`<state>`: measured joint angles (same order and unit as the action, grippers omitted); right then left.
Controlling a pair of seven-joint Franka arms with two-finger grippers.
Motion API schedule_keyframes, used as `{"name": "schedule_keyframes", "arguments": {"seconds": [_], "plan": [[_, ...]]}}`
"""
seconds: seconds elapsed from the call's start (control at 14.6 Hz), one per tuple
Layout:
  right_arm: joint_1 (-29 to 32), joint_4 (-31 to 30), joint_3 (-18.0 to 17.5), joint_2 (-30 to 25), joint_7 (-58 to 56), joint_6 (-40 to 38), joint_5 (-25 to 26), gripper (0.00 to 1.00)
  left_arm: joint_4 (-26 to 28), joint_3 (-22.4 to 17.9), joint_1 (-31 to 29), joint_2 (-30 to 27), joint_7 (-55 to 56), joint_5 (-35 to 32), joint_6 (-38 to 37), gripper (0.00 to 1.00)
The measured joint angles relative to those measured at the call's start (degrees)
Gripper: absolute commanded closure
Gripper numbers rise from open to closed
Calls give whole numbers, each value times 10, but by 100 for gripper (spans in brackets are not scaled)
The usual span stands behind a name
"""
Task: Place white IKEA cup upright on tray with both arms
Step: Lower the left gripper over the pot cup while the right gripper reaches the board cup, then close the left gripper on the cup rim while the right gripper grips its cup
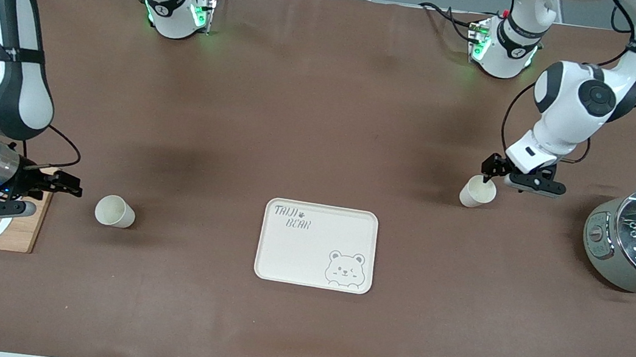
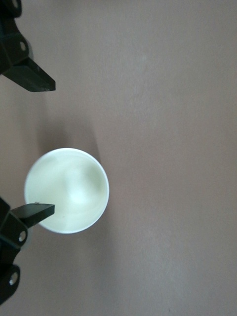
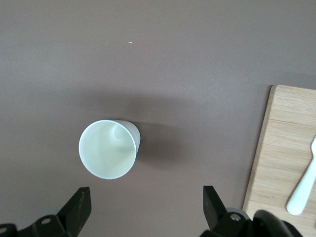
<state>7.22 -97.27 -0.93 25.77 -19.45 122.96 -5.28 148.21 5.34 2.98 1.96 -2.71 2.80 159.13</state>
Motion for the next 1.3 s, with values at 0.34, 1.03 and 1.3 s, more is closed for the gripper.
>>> {"name": "schedule_keyframes", "arguments": {"seconds": [0.34, 1.03, 1.3], "plan": [[-13, -11, -3, 22, 0, 36, -1, 0, -1, 1, 0, 33, 0, 0, 37, 0], [-18, -14, -3, 50, -23, 79, -1, 0, -15, 1, -3, 79, -7, 0, 72, 0], [-19, -14, -3, 66, -38, 91, -1, 0, -17, 1, -4, 86, -5, 0, 72, 100]]}}
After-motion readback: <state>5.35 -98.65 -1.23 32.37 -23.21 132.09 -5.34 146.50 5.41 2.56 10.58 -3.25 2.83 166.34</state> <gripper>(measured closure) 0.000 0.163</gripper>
